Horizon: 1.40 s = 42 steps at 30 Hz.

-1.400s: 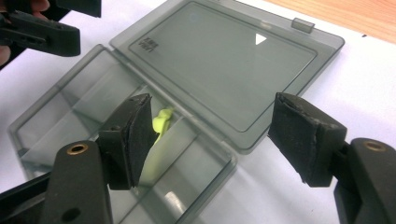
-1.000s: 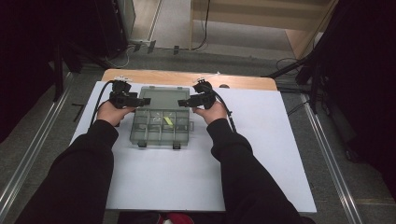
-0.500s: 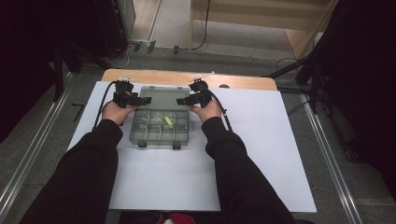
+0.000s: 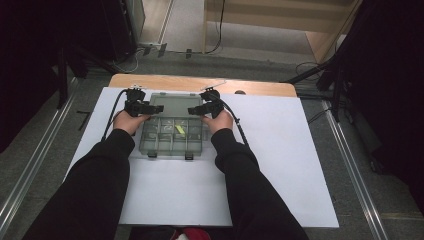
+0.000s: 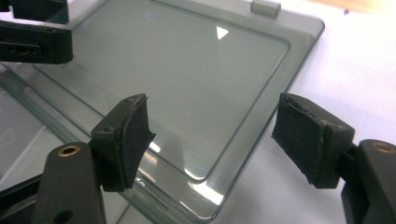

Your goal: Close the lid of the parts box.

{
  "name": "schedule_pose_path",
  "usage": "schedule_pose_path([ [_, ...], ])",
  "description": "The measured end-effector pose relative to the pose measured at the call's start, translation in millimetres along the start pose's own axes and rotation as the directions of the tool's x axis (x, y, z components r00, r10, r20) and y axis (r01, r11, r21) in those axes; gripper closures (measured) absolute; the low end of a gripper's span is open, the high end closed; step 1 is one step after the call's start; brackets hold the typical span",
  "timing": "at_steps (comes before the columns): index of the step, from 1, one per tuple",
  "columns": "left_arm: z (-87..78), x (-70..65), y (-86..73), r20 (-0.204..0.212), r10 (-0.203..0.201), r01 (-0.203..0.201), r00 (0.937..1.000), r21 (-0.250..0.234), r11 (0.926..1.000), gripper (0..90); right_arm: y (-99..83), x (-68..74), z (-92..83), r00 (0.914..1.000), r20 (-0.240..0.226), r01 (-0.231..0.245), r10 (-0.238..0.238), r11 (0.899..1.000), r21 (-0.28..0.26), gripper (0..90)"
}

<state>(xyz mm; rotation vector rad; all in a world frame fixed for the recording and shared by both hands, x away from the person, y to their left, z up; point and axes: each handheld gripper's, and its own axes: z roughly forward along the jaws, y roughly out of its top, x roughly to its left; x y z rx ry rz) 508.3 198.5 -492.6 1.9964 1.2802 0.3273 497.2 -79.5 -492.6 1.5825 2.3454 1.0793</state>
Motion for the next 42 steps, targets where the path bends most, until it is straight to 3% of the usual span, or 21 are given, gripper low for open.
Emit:
schedule_pose_path([
  [2,1.5,0.8,-1.0,-0.003,0.006,-0.006,1.0000,0.000,1.0000,26.5,-0.3,0.2,2.2,0.9999,0.014,-0.010,0.010,1.000,0.008,28.1],
  [4,2.1,2.5,-1.3,0.006,-0.016,0.016,0.9998,0.002,0.9999,26.4,-0.9,0.1,3.2,0.9998,0.016,-0.008,0.008,1.000,0.012,28.1],
  [13,5.3,5.3,-2.5,0.028,-0.054,0.054,0.9981,-0.003,0.9985,26.2,-3.4,-5.3,9.5,0.9994,-0.011,-0.031,0.031,0.999,0.006,25.3],
  [21,7.1,3.2,-2.4,0.020,-0.058,0.058,0.9981,-0.008,0.9983,24.2,-3.4,-5.3,9.9,0.9996,-0.013,-0.024,0.024,1.000,0.006,24.7],
  [29,7.9,0.2,-1.2,-0.001,-0.073,0.073,0.9973,-0.004,0.9973,24.0,-2.8,-1.5,7.3,0.9983,-0.006,-0.057,0.057,0.998,0.037,25.8],
  [42,6.3,1.6,-0.8,0.018,-0.093,0.093,0.9955,0.002,0.9957,24.2,-3.4,-0.9,2.6,0.9946,-0.033,-0.095,0.098,0.992,0.084,31.3],
])
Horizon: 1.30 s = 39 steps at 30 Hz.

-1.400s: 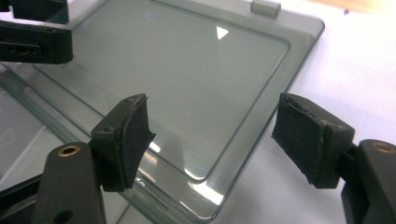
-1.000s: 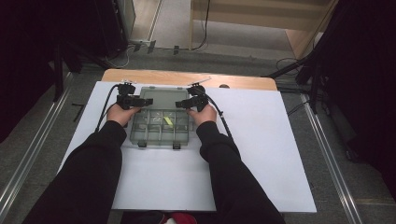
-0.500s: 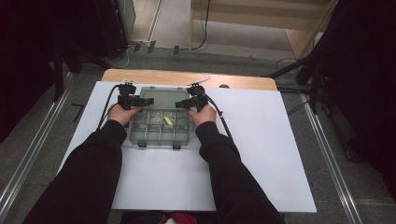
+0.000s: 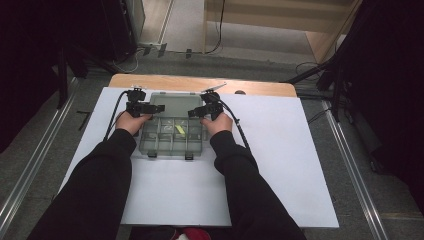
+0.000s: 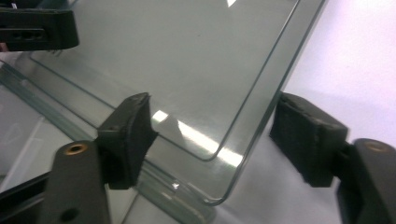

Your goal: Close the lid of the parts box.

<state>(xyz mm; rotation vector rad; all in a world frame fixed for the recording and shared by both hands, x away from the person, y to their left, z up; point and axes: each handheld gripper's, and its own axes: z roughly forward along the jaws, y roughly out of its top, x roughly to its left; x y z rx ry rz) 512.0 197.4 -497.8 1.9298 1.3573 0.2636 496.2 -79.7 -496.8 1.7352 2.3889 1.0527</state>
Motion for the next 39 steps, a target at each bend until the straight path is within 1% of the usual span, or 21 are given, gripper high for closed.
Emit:
schedule_pose_path([
  [5,-2.8,0.8,0.0,0.014,0.001,-0.001,0.9999,0.022,0.9998,24.2,-0.7,-0.8,0.5,0.9999,-0.003,0.012,-0.012,1.000,-0.013,30.1],
  [9,-4.5,0.7,0.7,0.023,-0.022,0.021,0.9995,0.038,0.9991,24.3,-0.6,-0.8,1.0,1.0000,-0.001,0.008,-0.008,0.999,-0.032,30.8],
  [10,-5.0,0.9,1.1,0.038,-0.041,0.040,0.9984,0.043,0.9983,25.0,-0.5,-0.9,1.0,0.9999,0.002,0.012,-0.012,0.999,-0.036,31.0],
  [11,-5.1,0.6,1.3,0.039,-0.047,0.045,0.9981,0.046,0.9979,26.5,-0.4,-0.9,1.0,0.9999,0.006,0.014,-0.014,0.999,-0.043,31.3],
  [14,-5.3,0.2,1.5,0.035,-0.037,0.035,0.9987,0.038,0.9986,26.6,0.2,-0.1,1.6,0.9999,0.009,0.012,-0.012,0.999,-0.053,31.5],
  [16,-5.4,0.3,1.7,0.034,-0.038,0.037,0.9987,0.032,0.9988,27.1,0.5,0.0,1.6,0.9997,0.015,0.021,-0.020,0.998,-0.064,31.8],
  [19,-6.6,-1.0,2.6,0.029,-0.027,0.026,0.9992,0.010,0.9996,28.5,1.2,-0.6,1.3,0.9994,0.020,0.031,-0.029,0.996,-0.082,33.6],
  [23,-9.3,0.0,3.8,0.029,-0.020,0.020,0.9994,-0.009,0.9998,32.8,2.8,-3.1,-1.5,0.9991,0.026,0.036,-0.034,0.993,-0.108,38.0],
  [26,-11.2,0.7,4.6,0.031,-0.018,0.019,0.9993,-0.024,0.9995,36.5,3.3,-2.8,-3.4,0.9983,0.037,0.050,-0.046,0.992,-0.115,39.1],
  [28,-13.1,0.5,5.3,0.030,-0.008,0.009,0.9995,-0.037,0.9993,38.9,4.0,-2.8,-5.4,0.9973,0.045,0.064,-0.058,0.990,-0.127,40.5],
  [30,-15.3,0.2,6.1,0.036,0.000,0.002,0.9994,-0.052,0.9986,41.6,4.6,-3.8,-7.2,0.9970,0.046,0.069,-0.063,0.989,-0.134,41.7],
  [31,-16.2,-0.1,6.3,0.036,0.003,-0.001,0.9993,-0.063,0.9980,43.5,5.1,-4.7,-8.5,0.9975,0.043,0.062,-0.057,0.988,-0.143,42.8],
  [33,-17.8,-0.3,6.9,0.039,0.014,-0.011,0.9991,-0.068,0.9976,45.7,5.9,-7.0,-10.6,0.9978,0.034,0.061,-0.057,0.986,-0.154,43.6],
  [37,-19.8,-1.3,7.6,0.037,0.019,-0.017,0.9991,-0.069,0.9975,45.8,6.7,-6.7,-14.2,0.9970,0.034,0.073,-0.069,0.983,-0.166,44.2],
  [39,-20.8,-1.3,8.0,0.047,0.014,-0.011,0.9988,-0.073,0.9973,45.0,7.1,-5.5,-16.8,0.9966,0.034,0.079,-0.075,0.982,-0.171,44.4],
])
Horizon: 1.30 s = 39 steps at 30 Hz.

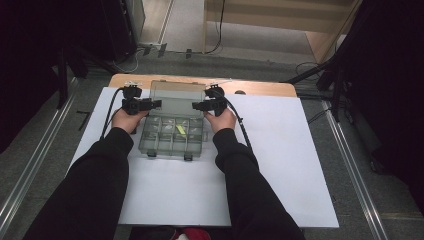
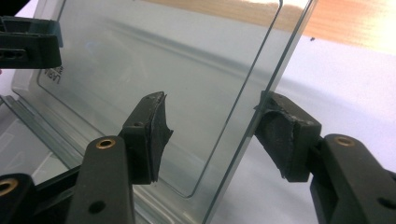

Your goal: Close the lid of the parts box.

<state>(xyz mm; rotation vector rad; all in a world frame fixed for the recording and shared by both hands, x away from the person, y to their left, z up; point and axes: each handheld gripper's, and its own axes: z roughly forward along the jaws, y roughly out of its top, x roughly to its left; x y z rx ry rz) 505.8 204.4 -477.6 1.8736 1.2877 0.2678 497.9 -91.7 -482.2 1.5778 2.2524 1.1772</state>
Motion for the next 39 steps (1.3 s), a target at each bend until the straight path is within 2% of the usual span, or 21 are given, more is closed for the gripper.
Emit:
schedule_pose_path([
  [12,-8.0,-1.9,3.8,0.019,0.033,-0.032,0.9993,-0.038,0.9988,43.9,5.0,5.5,-18.9,0.9988,-0.005,0.049,-0.050,0.998,-0.030,47.1],
  [19,-15.8,-0.4,6.1,0.052,0.020,-0.018,0.9984,-0.046,0.9988,46.1,6.0,5.4,-26.6,0.9975,-0.023,0.065,-0.066,0.997,-0.038,50.7],
  [24,-19.7,-2.1,6.5,0.044,0.046,-0.045,0.9980,-0.042,0.9981,48.4,5.5,6.1,-32.1,0.9962,-0.037,0.077,-0.079,0.996,-0.047,52.1],
  [28,-24.3,-1.9,7.6,0.054,0.041,-0.039,0.9977,-0.040,0.9984,51.2,4.8,5.7,-35.5,0.9959,-0.052,0.071,-0.073,0.996,-0.053,53.7],
  [33,-28.8,-3.1,8.3,0.058,0.042,-0.040,0.9974,-0.040,0.9984,51.2,4.9,8.4,-39.7,0.9946,-0.053,0.086,-0.089,0.994,-0.061,54.5],
  [39,-35.4,-5.7,7.9,0.056,0.067,-0.065,0.9962,-0.035,0.9973,51.1,3.4,10.6,-45.2,0.9929,-0.057,0.100,-0.104,0.992,-0.072,57.9],
])
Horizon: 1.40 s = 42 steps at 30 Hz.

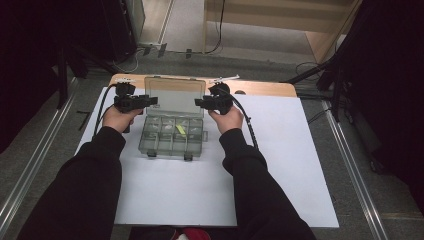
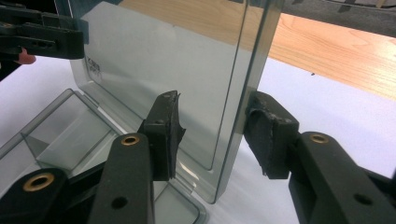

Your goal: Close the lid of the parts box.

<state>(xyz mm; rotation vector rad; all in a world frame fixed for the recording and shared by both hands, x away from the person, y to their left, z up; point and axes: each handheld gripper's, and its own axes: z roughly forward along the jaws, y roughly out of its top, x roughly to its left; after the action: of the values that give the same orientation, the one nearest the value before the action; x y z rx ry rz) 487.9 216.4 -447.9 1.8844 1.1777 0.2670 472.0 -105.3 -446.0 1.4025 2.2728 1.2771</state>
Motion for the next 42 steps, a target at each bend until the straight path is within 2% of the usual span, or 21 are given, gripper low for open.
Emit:
schedule_pose_path([
  [5,-5.1,-1.9,-2.9,0.000,0.012,-0.012,0.9999,-0.018,0.9998,52.9,-1.4,0.7,-4.3,0.9999,-0.010,-0.012,0.012,1.000,-0.003,60.3],
  [8,-8.8,-0.1,-5.0,0.017,0.000,0.000,0.9999,-0.025,0.9997,55.1,-2.6,2.3,-6.4,0.9999,-0.013,0.002,-0.002,1.000,-0.008,61.1],
  [12,-13.5,-0.1,-6.8,0.020,0.004,-0.004,0.9998,-0.028,0.9996,57.4,-2.8,5.0,-7.9,0.9997,-0.011,0.021,-0.022,1.000,-0.012,63.0],
  [17,-16.0,-3.4,-7.2,0.008,0.029,-0.029,0.9995,-0.023,0.9993,57.3,-3.7,7.4,-9.6,0.9993,-0.013,0.034,-0.034,0.999,-0.016,63.2],
  [23,-19.2,-4.3,-8.7,0.013,0.049,-0.049,0.9987,-0.025,0.9985,57.3,-7.3,8.9,-13.2,0.9988,-0.016,0.046,-0.046,0.999,-0.026,65.7],
  [26,-20.5,-5.1,-9.5,0.017,0.045,-0.044,0.9989,-0.025,0.9987,56.7,-8.7,9.6,-14.2,0.9985,-0.014,0.053,-0.053,0.998,-0.029,68.0],
  [30,-20.9,-6.4,-9.7,0.022,0.053,-0.052,0.9984,-0.026,0.9983,49.3,-9.3,10.0,-15.4,0.9981,-0.014,0.059,-0.060,0.998,-0.031,68.7],
  [34,-22.3,-4.8,-10.0,0.035,0.038,-0.038,0.9986,-0.010,0.9992,40.0,-10.1,10.0,-16.2,0.9981,-0.016,0.060,-0.060,0.998,-0.034,69.1],
  [42,-29.2,0.2,-13.6,0.066,0.026,-0.028,0.9975,0.023,0.9993,31.3,-11.7,10.5,-17.3,0.9981,-0.016,0.059,-0.059,0.998,-0.036,69.8],
])
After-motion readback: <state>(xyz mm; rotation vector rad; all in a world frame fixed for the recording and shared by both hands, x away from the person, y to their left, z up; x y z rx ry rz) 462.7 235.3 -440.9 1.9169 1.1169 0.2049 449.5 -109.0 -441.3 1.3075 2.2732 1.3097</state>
